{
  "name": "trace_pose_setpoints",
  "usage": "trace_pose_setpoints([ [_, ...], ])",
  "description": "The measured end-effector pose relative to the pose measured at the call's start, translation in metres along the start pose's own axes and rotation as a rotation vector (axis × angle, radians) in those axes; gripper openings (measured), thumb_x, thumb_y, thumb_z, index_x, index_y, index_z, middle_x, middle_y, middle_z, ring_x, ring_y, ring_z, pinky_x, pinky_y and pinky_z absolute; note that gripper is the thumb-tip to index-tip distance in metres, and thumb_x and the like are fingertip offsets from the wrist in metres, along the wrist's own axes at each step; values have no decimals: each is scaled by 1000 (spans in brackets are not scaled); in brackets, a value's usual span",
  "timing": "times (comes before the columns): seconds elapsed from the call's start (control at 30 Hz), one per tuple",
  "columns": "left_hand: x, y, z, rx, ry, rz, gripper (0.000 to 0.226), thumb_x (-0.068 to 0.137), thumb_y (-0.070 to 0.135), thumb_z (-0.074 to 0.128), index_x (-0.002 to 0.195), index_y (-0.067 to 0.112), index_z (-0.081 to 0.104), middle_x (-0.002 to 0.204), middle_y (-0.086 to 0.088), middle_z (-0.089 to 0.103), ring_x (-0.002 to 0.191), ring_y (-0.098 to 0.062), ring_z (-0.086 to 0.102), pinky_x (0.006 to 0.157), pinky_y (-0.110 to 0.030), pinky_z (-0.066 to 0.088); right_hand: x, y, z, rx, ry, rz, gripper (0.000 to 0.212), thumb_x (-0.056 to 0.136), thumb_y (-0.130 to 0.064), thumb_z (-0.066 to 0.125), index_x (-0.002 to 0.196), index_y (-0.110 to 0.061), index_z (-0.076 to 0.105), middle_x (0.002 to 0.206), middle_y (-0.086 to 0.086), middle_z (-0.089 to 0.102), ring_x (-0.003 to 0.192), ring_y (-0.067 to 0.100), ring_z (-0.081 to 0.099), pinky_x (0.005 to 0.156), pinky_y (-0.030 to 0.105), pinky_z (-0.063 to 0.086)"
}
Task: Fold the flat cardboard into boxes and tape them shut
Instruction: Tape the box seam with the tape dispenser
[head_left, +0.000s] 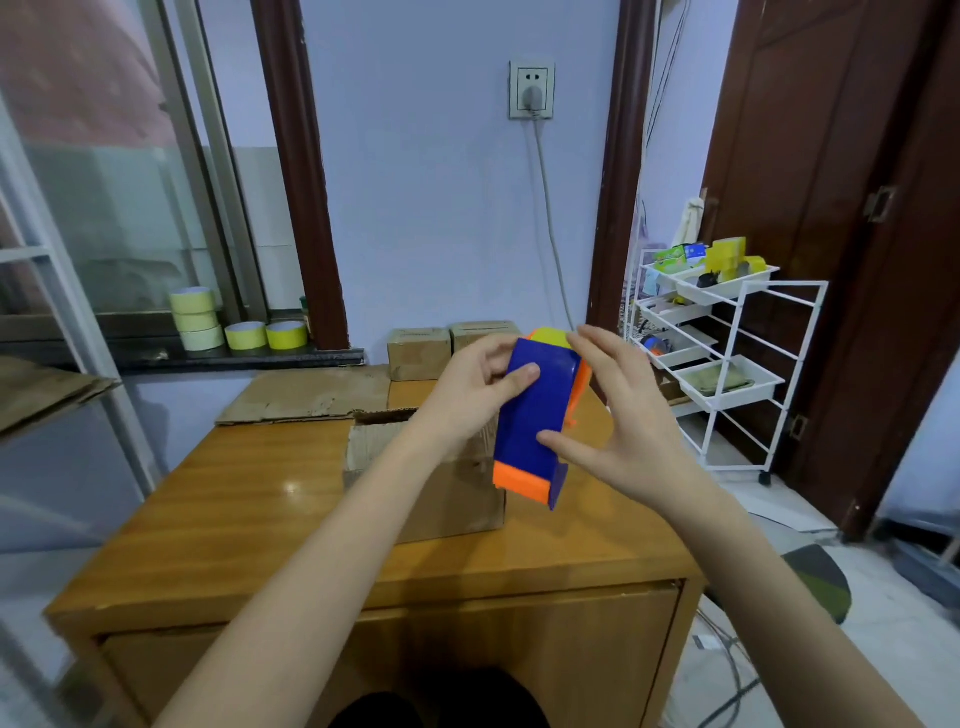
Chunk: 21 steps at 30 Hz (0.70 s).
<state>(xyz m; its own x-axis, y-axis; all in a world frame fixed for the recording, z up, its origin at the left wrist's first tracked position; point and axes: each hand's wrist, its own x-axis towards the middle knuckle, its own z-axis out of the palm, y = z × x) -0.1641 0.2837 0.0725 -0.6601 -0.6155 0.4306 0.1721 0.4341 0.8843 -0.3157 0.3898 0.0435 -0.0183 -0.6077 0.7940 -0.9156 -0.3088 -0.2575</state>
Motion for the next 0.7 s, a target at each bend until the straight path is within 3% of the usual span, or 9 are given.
trace_pose_setpoints([
  [0.1, 4, 9, -10, -23, -54, 6, 33, 93, 11, 56, 125, 2, 52, 99, 2, 72, 90, -11, 69, 73, -24, 54, 20, -2, -8, -49, 23, -70, 87, 72, -59, 64, 141, -11, 40, 142, 11, 42, 134, 23, 36, 109, 27, 28],
  [0.17, 6, 14, -14, -40, -101, -6, 34, 93, 9, 56, 126, 4, 52, 98, 0, 72, 89, -14, 69, 73, -27, 55, 33, -5, -12, -5, 11, -71, 87, 70, -61, 66, 139, -13, 43, 142, 7, 42, 136, 19, 35, 111, 24, 27],
  [0.3, 7, 20, -14, -70, -170, -99, 36, 91, 9, 60, 122, 15, 43, 92, -2, 73, 81, -18, 69, 65, -29, 54, 59, -16, -12, 146, -199, -47, 73, 69, -60, 66, 131, -26, 51, 125, -7, 53, 118, 5, 50, 98, 32, 45],
  [0.43, 8, 18, -19, -123, -84, -116, 44, 90, 6, 61, 128, 8, 39, 85, 3, 74, 80, -13, 70, 70, -28, 57, 74, -18, -4, 185, -335, 8, 61, 69, -61, 64, 122, -32, 55, 112, -9, 50, 105, -1, 54, 90, 19, 45],
  [0.57, 4, 14, -33, -93, -58, -144, 37, 88, 8, 62, 119, 13, 42, 76, 5, 74, 71, -8, 69, 64, -25, 53, 74, -24, 6, 341, -495, 68, 38, 73, -44, 68, 107, -49, 52, 108, -26, 59, 99, -9, 57, 83, 12, 44],
  [0.63, 2, 15, -38, -27, -54, -161, 35, 87, 11, 66, 115, 14, 45, 77, 7, 74, 76, -9, 68, 71, -27, 53, 71, -24, 13, 378, -418, 55, 32, 72, -42, 70, 103, -43, 60, 106, -25, 64, 99, -6, 60, 85, 13, 45],
  [0.7, 0, 19, -50, 80, 50, -119, 34, 87, 18, 68, 115, 12, 49, 84, 10, 71, 90, -9, 64, 85, -27, 50, 69, -20, 17, 401, -287, 82, 25, 70, -34, 71, 95, -34, 68, 97, -21, 68, 95, -4, 62, 84, 14, 46],
])
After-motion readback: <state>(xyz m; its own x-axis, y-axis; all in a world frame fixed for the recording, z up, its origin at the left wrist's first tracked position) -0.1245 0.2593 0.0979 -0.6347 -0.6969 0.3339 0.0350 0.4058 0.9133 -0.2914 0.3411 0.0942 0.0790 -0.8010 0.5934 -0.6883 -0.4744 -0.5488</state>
